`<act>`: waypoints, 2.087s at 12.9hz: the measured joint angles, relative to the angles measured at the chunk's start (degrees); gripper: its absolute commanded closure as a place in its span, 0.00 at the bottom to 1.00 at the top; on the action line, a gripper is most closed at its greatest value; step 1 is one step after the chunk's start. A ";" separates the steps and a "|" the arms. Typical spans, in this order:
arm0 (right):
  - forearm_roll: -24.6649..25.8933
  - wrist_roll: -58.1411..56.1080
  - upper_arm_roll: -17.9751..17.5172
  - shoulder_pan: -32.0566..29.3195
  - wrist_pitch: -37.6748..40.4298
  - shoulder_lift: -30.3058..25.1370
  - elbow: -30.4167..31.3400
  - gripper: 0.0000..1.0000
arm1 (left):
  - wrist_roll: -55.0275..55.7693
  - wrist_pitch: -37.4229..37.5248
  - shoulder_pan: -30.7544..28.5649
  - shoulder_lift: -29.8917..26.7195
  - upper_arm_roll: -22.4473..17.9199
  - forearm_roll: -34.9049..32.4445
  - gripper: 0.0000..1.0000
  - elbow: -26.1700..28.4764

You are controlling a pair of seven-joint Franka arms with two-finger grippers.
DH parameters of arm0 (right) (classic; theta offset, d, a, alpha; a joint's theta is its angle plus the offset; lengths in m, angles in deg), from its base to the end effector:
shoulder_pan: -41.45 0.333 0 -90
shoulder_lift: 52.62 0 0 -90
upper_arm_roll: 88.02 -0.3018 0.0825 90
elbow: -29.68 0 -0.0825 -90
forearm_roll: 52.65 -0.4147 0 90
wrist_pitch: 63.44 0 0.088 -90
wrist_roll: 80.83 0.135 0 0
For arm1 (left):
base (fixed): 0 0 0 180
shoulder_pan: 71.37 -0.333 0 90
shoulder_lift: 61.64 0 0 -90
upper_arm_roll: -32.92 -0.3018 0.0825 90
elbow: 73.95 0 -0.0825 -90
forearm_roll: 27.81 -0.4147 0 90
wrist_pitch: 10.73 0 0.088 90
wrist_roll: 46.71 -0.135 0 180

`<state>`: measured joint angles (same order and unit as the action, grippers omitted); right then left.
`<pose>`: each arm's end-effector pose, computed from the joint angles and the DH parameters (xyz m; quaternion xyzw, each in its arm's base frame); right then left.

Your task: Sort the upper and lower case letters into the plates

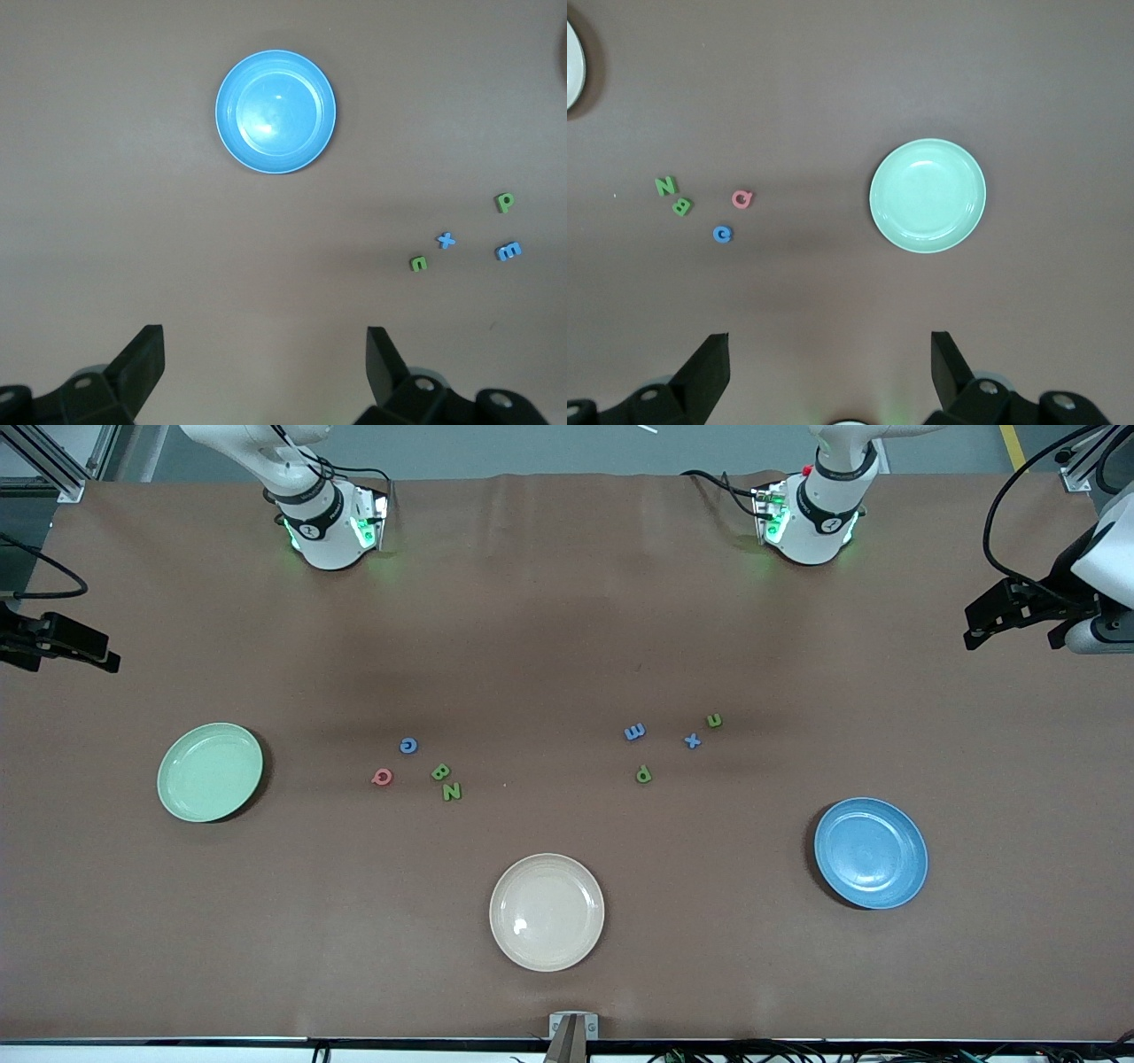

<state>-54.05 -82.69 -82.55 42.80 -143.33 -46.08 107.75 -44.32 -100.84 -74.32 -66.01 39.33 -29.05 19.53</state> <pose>0.5969 -0.0360 0.6030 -0.9990 0.0180 0.0405 0.0088 0.5621 -0.0331 0.5955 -0.9998 0.0091 -0.0092 0.0146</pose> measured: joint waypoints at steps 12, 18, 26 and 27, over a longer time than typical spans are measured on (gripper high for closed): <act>-0.16 0.07 -0.53 2.78 -1.42 0.00 -0.28 0.00 | 3.77 -5.56 0.13 8.29 3.78 0.00 0.00 3.46; -0.46 0.09 -0.64 4.62 -1.44 0.09 -0.25 0.00 | 23.94 -28.55 0.34 8.60 15.07 -0.04 0.00 23.25; 0.66 0.62 -0.76 10.60 -0.06 0.68 1.97 0.00 | 40.22 -54.38 3.83 13.17 20.54 -2.33 0.21 41.28; 0.78 1.08 -0.75 11.03 -1.05 0.89 3.63 0.00 | 43.96 -54.53 4.44 14.50 20.54 -5.86 0.22 41.41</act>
<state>-53.27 -81.61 -83.30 53.84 -144.39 -45.19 111.38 -0.36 -155.37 -69.89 -51.50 59.87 -34.92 60.94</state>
